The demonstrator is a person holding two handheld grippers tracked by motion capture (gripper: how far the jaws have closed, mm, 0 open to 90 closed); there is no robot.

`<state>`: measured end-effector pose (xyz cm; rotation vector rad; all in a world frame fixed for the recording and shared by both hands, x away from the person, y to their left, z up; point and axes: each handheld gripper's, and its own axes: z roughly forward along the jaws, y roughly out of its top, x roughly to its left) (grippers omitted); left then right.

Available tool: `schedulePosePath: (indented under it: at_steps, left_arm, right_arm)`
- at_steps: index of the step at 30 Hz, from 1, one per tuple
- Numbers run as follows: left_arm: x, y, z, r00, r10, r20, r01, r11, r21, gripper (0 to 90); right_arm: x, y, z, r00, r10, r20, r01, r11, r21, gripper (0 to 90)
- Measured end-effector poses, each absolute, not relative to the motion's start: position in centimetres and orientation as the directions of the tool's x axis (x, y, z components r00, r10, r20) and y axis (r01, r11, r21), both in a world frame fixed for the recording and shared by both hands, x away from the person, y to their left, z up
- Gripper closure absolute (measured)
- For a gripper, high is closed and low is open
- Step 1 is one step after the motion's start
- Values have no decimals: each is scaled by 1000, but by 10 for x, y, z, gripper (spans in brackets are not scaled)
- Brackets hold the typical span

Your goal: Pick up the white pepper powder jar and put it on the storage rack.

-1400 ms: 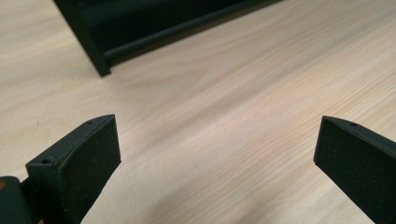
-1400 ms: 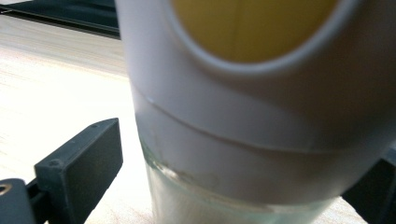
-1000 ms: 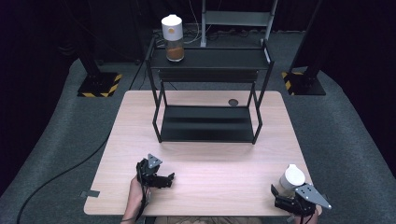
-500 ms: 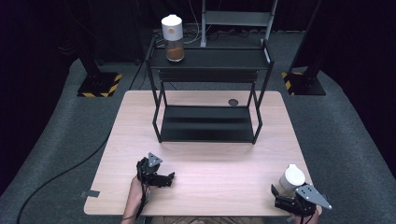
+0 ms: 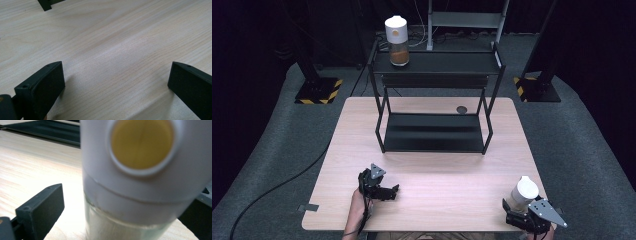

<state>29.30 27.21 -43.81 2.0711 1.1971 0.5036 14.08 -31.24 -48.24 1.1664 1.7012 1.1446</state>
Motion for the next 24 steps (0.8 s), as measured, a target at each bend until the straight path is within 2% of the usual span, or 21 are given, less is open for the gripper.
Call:
schedulePosePath:
  at_steps: [5,22,24]
  left_arm:
    - [293,272,-438,501,865,-6,601,-343,722,2]
    - [293,272,-438,501,866,-7,600,-341,723,2]
    - [293,272,-438,502,865,-7,600,-342,723,2]
  right_arm:
    - [140,-311,-480,-285,954,-92,236,163,958,0]
    - [151,-311,-483,-270,959,-82,268,156,951,1]
    - [151,-313,-481,-274,959,-78,279,156,948,59]
